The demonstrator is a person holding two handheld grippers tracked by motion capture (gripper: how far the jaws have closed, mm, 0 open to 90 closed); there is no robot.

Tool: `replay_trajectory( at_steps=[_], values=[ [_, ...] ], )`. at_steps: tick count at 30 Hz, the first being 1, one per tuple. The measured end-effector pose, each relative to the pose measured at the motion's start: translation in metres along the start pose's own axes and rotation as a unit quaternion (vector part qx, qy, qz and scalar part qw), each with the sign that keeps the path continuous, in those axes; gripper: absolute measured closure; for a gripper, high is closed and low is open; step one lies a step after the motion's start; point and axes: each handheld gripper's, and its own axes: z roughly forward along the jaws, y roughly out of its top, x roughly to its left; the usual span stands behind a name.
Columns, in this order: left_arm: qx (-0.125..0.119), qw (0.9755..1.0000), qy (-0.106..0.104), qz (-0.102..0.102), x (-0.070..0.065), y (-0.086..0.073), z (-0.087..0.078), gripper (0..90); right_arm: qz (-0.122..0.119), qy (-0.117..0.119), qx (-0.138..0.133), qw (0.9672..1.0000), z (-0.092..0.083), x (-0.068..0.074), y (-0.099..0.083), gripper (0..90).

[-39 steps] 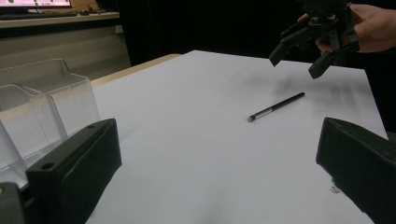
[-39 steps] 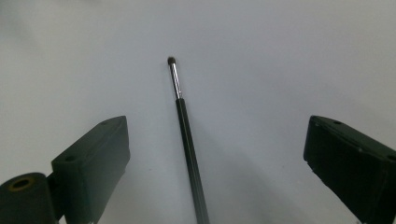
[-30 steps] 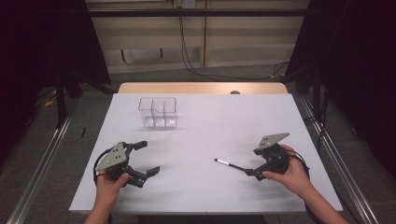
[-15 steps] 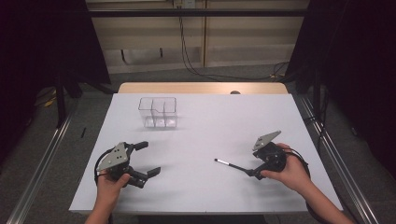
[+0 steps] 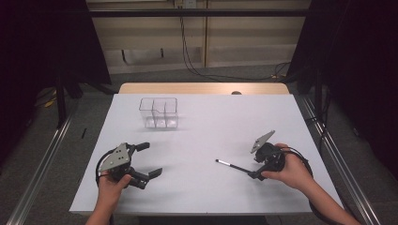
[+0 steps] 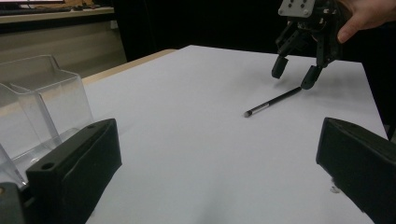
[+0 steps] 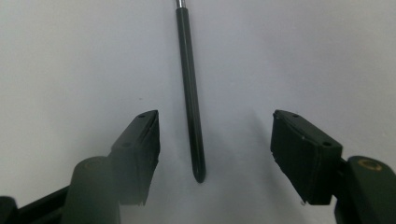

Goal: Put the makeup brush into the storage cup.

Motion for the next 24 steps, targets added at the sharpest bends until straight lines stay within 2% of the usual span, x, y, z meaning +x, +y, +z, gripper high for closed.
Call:
replay_trajectory(
  at_steps=[6, 11, 13, 17, 24],
  values=[
    [-0.001, 1.0, -0.001, -0.002, 0.0, 0.0, 0.0, 0.0, -0.012, 0.006, 0.026, 0.9996, 0.001, 0.001, 0.004, 43.8],
    [0.0, 1.0, -0.001, -0.002, 0.001, 0.0, 0.0, 0.0, -0.025, 0.002, 0.042, 0.9988, 0.003, 0.003, 0.008, 51.0],
    [0.003, 1.0, 0.003, 0.001, 0.001, 0.0, 0.0, 0.0, -0.029, 0.006, 0.048, 0.9984, 0.004, 0.004, 0.009, 52.6],
    [0.004, 1.0, 0.004, 0.0, 0.001, 0.0, -0.001, 0.0, -0.044, -0.001, 0.064, 0.997, 0.006, 0.005, 0.012, 54.9],
    [0.006, 1.0, 0.004, -0.002, 0.001, -0.001, 0.0, 0.0, -0.054, 0.005, 0.076, 0.9956, 0.009, 0.006, 0.014, 63.0]
  ],
)
